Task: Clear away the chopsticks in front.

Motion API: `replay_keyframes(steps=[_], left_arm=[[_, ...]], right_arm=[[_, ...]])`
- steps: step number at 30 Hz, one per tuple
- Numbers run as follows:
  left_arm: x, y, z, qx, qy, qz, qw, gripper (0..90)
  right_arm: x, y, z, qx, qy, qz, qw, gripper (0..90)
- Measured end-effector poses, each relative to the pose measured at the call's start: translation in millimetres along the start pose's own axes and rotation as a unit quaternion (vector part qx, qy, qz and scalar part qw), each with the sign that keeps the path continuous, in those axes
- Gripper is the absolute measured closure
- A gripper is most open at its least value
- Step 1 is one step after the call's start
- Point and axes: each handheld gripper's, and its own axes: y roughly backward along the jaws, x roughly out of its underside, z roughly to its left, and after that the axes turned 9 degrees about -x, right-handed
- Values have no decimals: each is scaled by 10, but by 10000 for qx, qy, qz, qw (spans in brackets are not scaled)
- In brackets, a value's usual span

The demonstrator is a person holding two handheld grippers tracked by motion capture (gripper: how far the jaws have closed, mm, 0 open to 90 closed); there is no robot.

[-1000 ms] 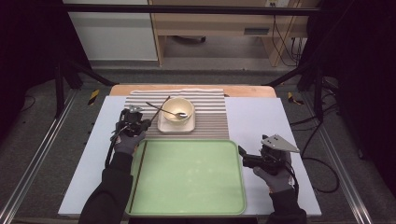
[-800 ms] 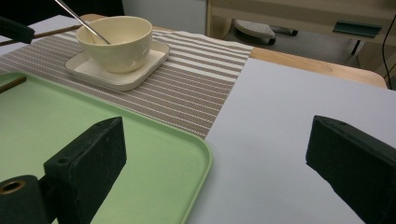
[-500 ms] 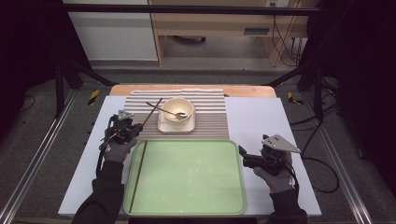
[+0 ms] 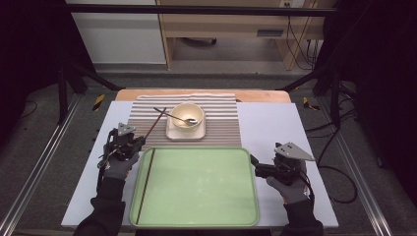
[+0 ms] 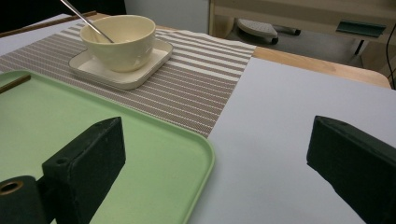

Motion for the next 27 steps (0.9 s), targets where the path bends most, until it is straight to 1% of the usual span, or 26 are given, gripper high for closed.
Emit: replay_keyframes(steps=[1,4,7,9,13,17,19,20,22,24,27], left_arm=[[13,18,8,-15,-7,6,10000,851],[58,76,14,-7,65,-3,10000,851],[96,124,21,-17,95,-11,10000,851],[126,169,28,-52,113,4,9999,851],[208,252,38,-84,216,-17,9997,851],[251,305,44,-112,262,-29,9996,851],[280,355,42,-132,249,-33,9996,851],[290,371,34,-128,291,-62,9995,852],[313,423,20,-138,299,-97,9994,851],[327,468,4,-106,360,-143,9992,851],[338,528,-42,-133,372,-191,9990,851]], right_arm=[[0,0,0,0,0,0,10000,47],[-1,1,1,-7,17,-6,10000,46],[-1,3,0,-4,6,-4,10000,46],[-2,7,-2,-3,7,-4,10000,46],[-2,13,-1,-11,8,-14,10000,46],[-2,12,8,-12,21,-3,10000,46],[-3,13,9,-11,19,-10,10000,46],[-4,17,6,-6,20,-15,10000,46],[-5,19,5,-5,15,-17,10000,46],[-6,23,5,-1,24,-26,10000,46],[-6,21,12,0,25,-22,10000,46]])
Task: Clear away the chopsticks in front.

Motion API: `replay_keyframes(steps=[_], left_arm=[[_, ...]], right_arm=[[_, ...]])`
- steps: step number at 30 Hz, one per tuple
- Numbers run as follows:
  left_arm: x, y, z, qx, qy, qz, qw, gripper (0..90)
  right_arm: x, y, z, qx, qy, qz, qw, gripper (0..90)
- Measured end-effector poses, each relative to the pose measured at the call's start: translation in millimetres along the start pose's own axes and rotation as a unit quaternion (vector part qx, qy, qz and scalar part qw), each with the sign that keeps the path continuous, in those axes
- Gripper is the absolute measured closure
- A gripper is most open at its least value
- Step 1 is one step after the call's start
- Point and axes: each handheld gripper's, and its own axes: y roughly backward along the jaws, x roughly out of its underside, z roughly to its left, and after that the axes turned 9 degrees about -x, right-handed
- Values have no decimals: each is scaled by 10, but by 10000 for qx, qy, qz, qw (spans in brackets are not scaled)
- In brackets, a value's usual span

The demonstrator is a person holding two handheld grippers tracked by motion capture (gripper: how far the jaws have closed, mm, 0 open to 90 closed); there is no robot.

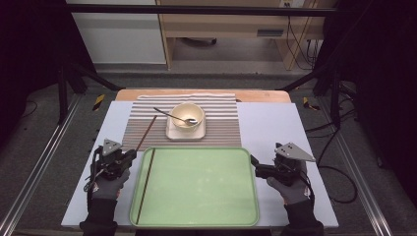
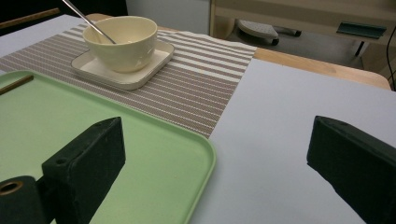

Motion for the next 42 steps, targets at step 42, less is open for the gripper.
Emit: replay_keyframes(steps=[42], left_arm=[[780,277,-798,2,385,107,9992,851]], right_arm=[[-13,5,18,-9,-2,-6,10000,44]])
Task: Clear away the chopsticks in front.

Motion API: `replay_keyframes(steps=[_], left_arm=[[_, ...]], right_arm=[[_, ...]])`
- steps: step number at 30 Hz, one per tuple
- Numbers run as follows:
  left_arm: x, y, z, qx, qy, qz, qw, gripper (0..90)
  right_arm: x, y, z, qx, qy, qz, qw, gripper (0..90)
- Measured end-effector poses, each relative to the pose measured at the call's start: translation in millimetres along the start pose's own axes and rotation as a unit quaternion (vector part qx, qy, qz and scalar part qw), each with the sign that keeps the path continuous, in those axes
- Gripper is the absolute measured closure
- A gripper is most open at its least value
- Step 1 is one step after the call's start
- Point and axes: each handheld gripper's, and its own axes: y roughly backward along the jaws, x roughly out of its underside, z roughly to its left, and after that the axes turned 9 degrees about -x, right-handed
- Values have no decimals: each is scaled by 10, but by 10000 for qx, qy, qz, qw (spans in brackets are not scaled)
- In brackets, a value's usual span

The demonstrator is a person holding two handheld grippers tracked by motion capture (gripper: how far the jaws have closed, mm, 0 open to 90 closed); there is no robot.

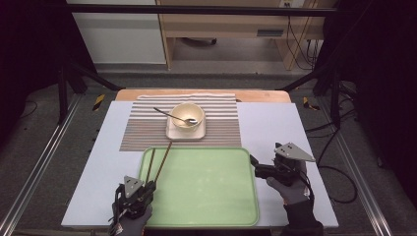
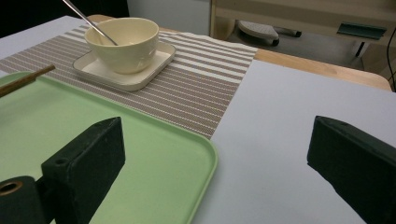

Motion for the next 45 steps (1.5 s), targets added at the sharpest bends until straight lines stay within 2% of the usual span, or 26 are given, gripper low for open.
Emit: replay_keyframes(steps=[13,21,24,28,32,34,37,40,41,45], left_arm=[[110,-38,-45,-125,-184,260,9994,850],[107,-40,-67,-167,-302,331,9989,845],[101,-41,-58,-107,-305,331,9989,830],[59,-29,-50,22,-298,272,9992,757],[-88,-31,-30,302,-330,120,9989,760],[-179,-70,-38,448,-373,90,9983,797],[-293,-165,-69,639,-581,89,9962,837],[-353,-281,-102,786,-790,252,9935,890],[-369,-355,-118,810,-941,384,9915,895],[-367,-455,-134,803,-1034,555,9898,897]], right_arm=[[8,-16,10,-6,13,37,10000,44],[8,-16,10,-5,15,36,10000,44],[9,-19,11,-3,23,42,10000,44],[8,-17,8,0,16,42,10000,44],[9,-20,7,1,19,44,10000,44],[9,-20,11,-5,14,53,10000,43],[9,-19,4,4,28,46,10000,43],[8,-10,-3,3,-11,34,10000,43],[8,-8,-6,13,-4,28,10000,43],[7,-8,-5,11,-10,30,10000,43]])
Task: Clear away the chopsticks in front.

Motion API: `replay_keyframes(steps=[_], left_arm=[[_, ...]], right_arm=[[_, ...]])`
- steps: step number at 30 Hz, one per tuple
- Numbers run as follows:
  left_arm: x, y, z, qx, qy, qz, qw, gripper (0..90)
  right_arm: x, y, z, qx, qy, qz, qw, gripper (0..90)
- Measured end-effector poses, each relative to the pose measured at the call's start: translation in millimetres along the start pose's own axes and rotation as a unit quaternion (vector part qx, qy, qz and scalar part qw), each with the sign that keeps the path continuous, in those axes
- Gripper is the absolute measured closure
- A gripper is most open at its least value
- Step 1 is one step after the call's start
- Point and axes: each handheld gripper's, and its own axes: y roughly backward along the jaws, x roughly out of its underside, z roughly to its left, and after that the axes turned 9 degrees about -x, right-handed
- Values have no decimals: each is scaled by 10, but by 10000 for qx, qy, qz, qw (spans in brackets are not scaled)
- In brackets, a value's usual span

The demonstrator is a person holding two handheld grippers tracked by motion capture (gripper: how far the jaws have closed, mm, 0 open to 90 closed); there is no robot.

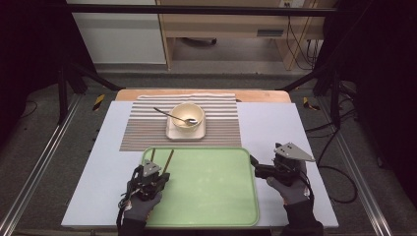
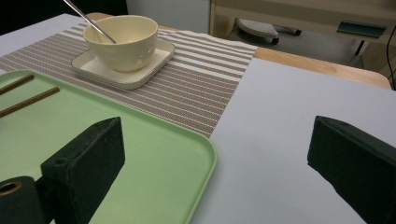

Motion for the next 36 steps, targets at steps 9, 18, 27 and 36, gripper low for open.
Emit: replay_keyframes(steps=[9,18,27,36], left_arm=[[54,-35,74,-147,23,117,9998,897],[119,14,218,-347,250,92,9990,898],[148,50,304,-500,353,100,9981,898],[165,65,342,-569,409,118,9975,896]], right_arm=[[0,2,-4,1,-2,12,10000,42],[4,-9,-4,8,13,28,10000,42],[3,-4,-7,11,-4,28,10000,42],[5,-4,-7,13,-5,31,10000,42]])
